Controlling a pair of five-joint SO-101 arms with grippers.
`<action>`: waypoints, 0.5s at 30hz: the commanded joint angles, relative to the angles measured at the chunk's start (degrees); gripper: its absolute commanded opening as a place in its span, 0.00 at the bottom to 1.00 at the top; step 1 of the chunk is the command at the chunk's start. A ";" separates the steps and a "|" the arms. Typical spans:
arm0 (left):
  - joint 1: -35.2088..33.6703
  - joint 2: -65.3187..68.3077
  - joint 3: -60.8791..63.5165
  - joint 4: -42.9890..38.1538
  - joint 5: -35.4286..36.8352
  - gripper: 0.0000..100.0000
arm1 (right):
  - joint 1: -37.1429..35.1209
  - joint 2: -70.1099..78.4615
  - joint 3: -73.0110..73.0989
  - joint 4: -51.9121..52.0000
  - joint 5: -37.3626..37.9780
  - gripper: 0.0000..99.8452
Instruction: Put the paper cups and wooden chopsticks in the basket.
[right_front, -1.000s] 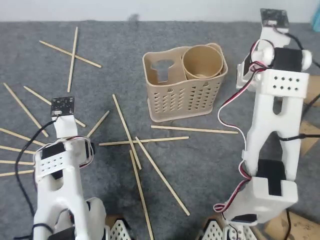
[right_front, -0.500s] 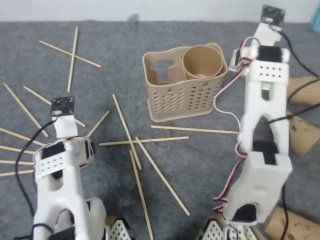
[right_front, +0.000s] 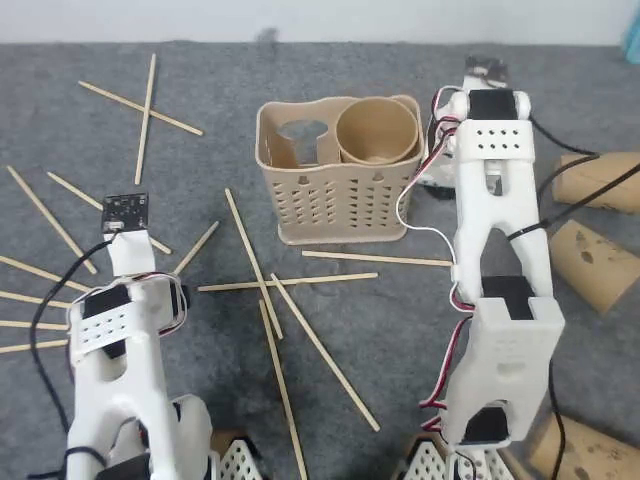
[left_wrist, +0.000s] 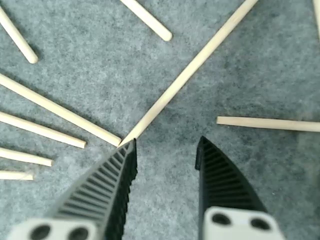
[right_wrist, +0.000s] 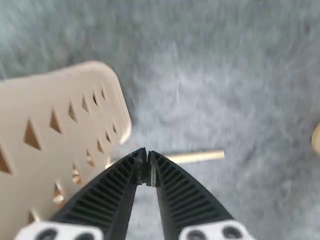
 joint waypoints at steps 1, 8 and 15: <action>0.44 -1.76 -0.22 -1.14 -0.44 0.18 | -0.92 -1.80 -3.60 5.05 -0.70 0.01; 0.44 -1.76 -0.22 -1.14 -0.44 0.18 | -0.48 -14.55 4.57 5.58 -0.18 0.01; 0.44 -1.76 -0.22 -1.14 -0.44 0.18 | 8.13 -33.19 14.77 5.58 9.67 0.01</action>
